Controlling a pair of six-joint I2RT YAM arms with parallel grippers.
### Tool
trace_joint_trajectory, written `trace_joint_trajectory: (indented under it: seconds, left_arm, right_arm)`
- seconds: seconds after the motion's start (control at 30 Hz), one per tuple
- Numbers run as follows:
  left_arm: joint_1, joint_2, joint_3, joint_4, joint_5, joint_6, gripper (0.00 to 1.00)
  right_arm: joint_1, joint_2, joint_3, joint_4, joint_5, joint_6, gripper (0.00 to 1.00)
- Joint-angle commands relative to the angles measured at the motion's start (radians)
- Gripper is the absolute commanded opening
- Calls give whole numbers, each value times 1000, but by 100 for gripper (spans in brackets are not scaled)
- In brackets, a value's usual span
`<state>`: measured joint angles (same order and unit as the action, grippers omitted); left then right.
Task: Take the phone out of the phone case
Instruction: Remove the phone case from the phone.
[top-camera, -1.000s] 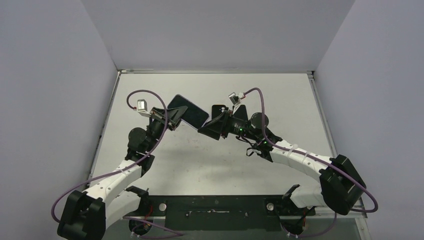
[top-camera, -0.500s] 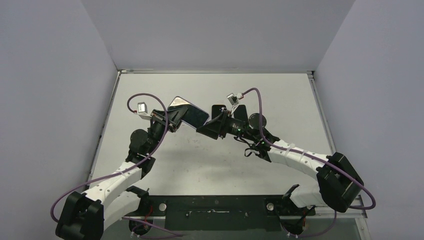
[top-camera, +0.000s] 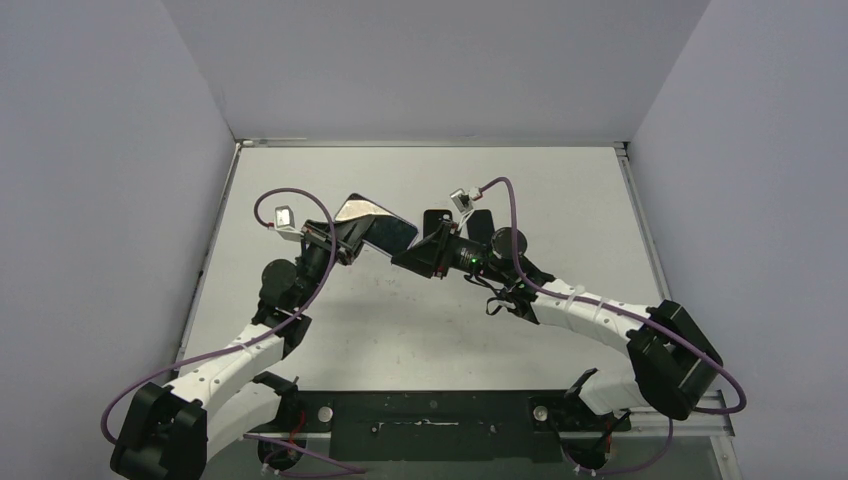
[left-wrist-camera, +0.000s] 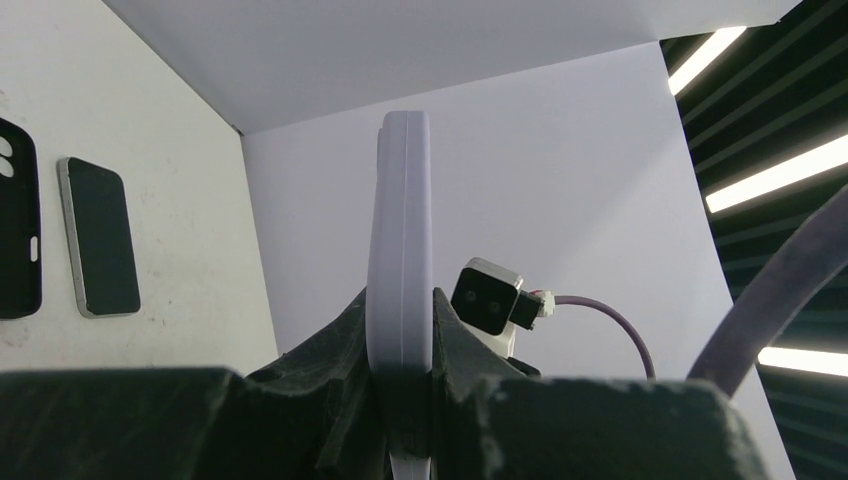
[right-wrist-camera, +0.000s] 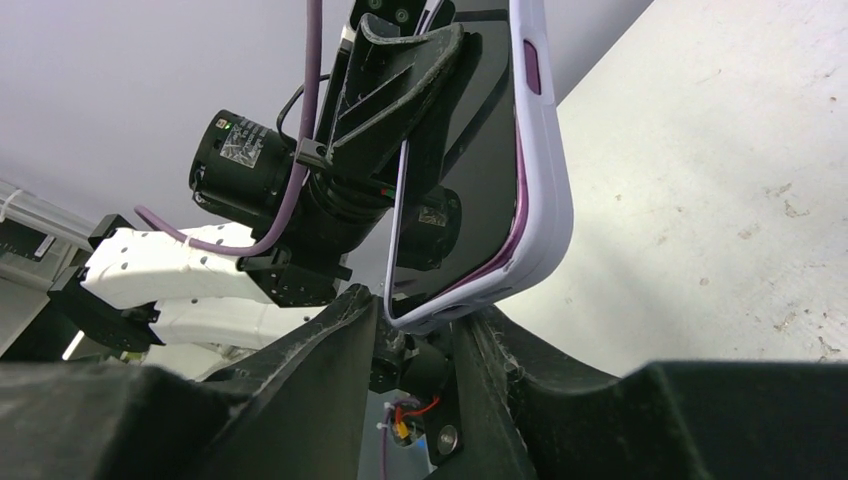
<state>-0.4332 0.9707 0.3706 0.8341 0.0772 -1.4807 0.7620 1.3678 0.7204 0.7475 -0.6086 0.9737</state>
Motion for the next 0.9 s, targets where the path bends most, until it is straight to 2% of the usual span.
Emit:
trace_joint_trajectory:
  seconds: [0.0,0.23,0.5,0.67,0.87]
  left_arm:
    - [-7,-32,14,100,-22,-13,0]
    - [-10,-35,11,107,-24,-12,0]
    - [-12,-29,8,80,-2,-49,0]
    - [-12,-37,24,25,21,-76,0]
    - [-12,-23,49,-20,84,-129,0]
  right_arm:
    - [10,8,11,81,28,-12,33]
    - [10,7,13,95,44,-26,29]
    - [10,19,12,78,-2,-111,0]
    - [13,-17,2,19,-21,-270,0]
    - [16,-74,26,-131,-15,-542,0]
